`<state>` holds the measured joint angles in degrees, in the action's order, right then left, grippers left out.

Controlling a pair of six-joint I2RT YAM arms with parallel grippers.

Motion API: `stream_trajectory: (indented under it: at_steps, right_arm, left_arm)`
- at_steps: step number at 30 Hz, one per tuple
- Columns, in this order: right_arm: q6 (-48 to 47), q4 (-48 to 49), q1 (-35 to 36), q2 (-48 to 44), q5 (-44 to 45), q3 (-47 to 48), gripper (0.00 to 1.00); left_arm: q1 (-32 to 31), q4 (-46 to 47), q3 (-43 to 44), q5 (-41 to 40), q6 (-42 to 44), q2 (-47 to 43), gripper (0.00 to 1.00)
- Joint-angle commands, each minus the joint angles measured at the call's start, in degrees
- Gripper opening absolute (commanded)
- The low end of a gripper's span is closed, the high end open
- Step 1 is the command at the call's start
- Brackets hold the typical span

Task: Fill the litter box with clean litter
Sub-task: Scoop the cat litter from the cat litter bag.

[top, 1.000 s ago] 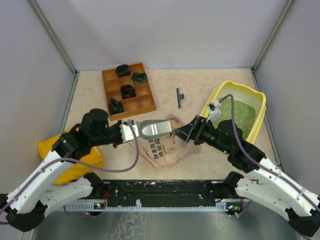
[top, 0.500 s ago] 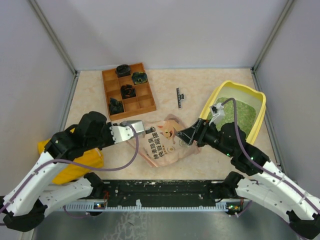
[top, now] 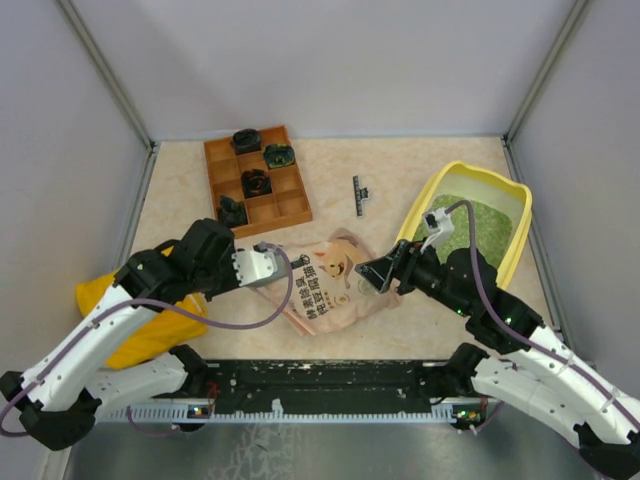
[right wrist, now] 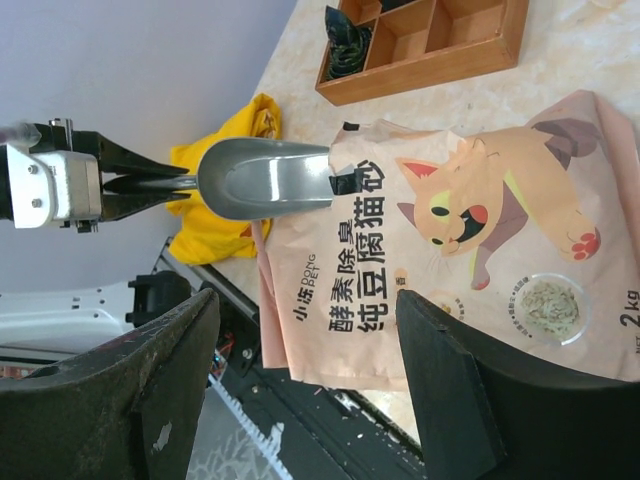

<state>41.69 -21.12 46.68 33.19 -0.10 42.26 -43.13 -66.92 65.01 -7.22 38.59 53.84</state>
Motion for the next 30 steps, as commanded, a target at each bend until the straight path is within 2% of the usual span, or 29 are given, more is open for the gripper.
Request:
stream_trajectory:
  at_steps: [1,4,10,14,22,25,30]
  right_arm:
    - [-2.5,1.1,-0.4,-0.6,1.2,-0.3,0.71]
    - [-2.7,2.0,-0.4,0.0,1.0,-0.4,0.71]
    - [-3.1,2.8,-0.4,1.8,-0.3,0.7,0.71]
    - [-2.6,3.4,-0.3,3.0,-1.5,0.8,0.7]
    - [-2.5,-0.4,-0.3,8.0,-4.0,3.1,0.68]
    - [-2.1,-0.1,-0.4,7.6,-4.6,2.9,0.68]
    - [-1.8,0.0,-0.4,5.9,-4.2,1.9,0.68]
  left_arm:
    - [-0.2,4.9,-0.7,4.2,0.9,-0.7,0.0]
    - [-0.2,6.6,-1.8,6.6,2.4,-0.9,0.0]
    - [0.1,11.2,-5.5,5.1,7.1,-1.1,0.0]
    - [2.4,12.5,-5.4,4.6,9.7,0.2,0.0]
    - [11.7,9.8,-2.8,10.2,17.1,3.2,0.0]
    - [12.1,10.7,-2.6,11.4,18.9,4.5,0.0]
    - [12.3,14.7,-1.9,20.1,19.1,4.4,0.0]
